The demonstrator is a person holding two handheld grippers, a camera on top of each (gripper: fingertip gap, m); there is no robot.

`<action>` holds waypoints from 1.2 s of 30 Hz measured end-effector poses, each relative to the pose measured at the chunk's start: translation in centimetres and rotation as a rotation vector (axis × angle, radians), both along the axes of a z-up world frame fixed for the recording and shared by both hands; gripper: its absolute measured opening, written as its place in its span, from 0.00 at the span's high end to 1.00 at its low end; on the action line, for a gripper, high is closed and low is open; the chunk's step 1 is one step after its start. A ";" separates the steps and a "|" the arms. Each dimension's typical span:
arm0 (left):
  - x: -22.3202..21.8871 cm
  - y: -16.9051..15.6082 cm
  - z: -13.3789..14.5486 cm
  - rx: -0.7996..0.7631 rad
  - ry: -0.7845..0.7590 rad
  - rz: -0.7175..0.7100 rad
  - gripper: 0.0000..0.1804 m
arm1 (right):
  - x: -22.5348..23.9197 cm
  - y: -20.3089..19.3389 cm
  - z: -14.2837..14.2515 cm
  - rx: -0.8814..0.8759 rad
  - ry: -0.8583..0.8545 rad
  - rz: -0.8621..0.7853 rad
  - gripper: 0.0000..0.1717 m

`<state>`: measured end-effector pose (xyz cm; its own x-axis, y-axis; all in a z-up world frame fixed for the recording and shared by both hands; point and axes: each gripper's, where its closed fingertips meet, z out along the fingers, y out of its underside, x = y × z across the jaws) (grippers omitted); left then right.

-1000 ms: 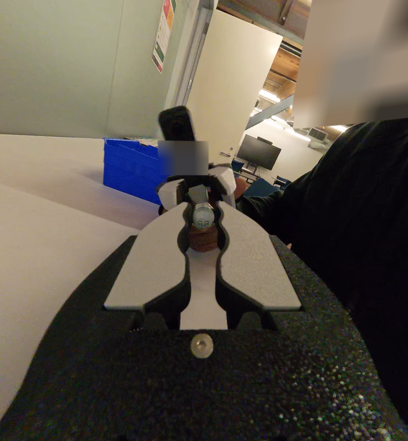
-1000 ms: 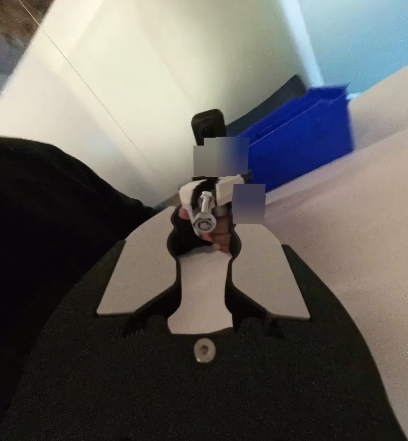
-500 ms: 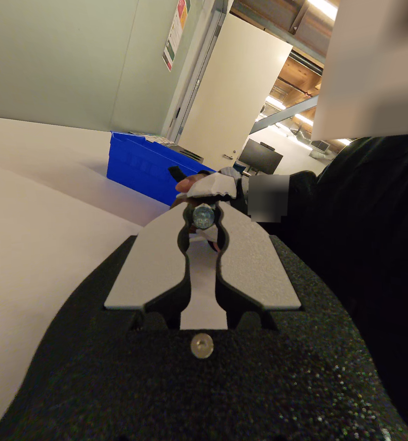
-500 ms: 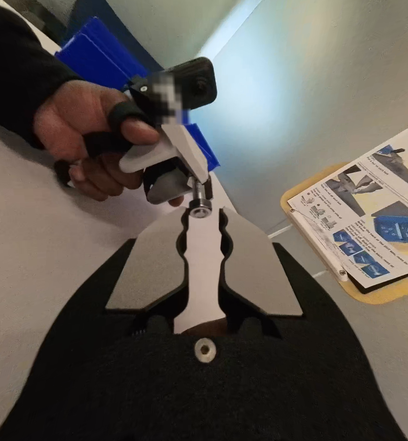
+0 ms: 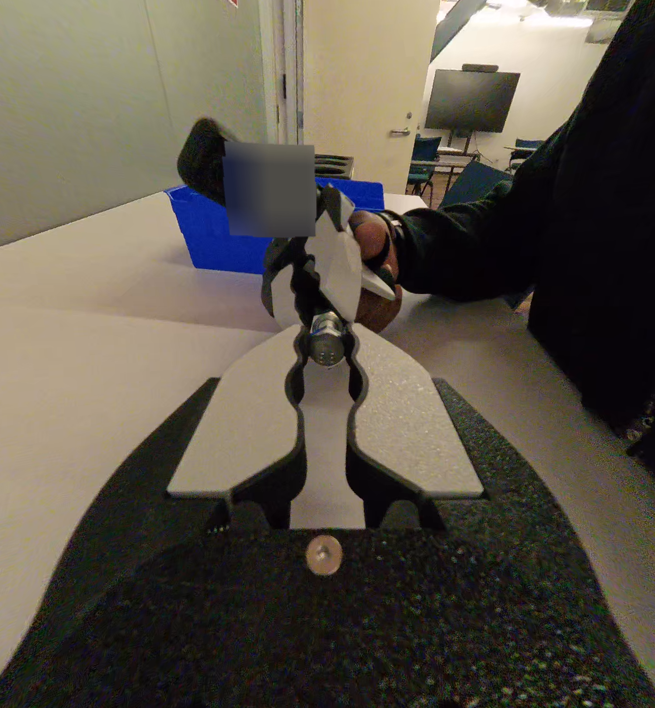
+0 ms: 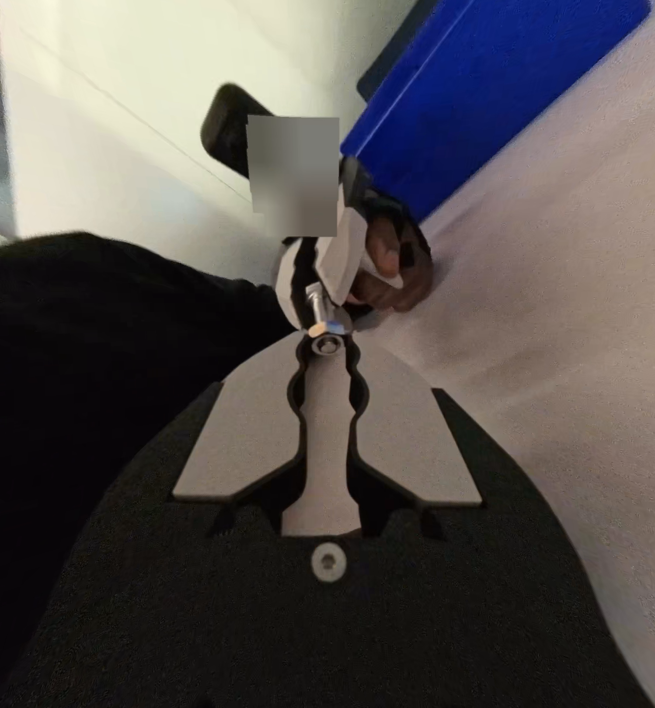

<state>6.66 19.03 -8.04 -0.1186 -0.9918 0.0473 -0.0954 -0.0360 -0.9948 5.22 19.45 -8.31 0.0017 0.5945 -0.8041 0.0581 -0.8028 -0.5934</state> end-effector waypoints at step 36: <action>0.3 0.5 1.5 -0.411 -0.129 -0.058 0.89 | 0.3 1.2 0.4 1.402 -0.432 -0.277 0.90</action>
<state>6.96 19.53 -6.50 -0.2049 -0.8849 0.4183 0.0154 -0.4302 -0.9026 5.56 20.64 -7.91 0.3239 0.8042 0.4984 0.3712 0.3765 -0.8488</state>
